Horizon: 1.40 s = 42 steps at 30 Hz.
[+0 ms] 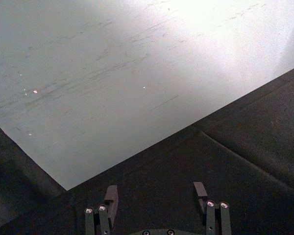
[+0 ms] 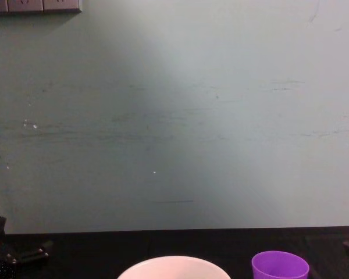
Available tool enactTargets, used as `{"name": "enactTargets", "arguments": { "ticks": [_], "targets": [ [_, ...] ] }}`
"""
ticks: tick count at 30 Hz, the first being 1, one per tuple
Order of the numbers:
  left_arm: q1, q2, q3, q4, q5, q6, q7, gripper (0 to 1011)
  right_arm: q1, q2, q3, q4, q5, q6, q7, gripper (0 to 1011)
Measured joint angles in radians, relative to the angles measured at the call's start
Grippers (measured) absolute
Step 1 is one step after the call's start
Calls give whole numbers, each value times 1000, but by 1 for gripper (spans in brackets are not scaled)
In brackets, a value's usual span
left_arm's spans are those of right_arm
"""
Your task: Pick up the cup and pour the mung beans from the cup into the bowl.
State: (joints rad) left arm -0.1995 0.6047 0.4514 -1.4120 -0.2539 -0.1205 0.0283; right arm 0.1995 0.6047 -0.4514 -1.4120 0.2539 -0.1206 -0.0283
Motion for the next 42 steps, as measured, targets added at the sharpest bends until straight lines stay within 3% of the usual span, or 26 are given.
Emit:
{"name": "enactTargets", "arguments": {
  "ticks": [42],
  "targets": [
    [0, 0, 0, 0, 0, 0, 0, 1000, -3, -1, 4, 2, 0, -12, 2, 1002]
  ]
}}
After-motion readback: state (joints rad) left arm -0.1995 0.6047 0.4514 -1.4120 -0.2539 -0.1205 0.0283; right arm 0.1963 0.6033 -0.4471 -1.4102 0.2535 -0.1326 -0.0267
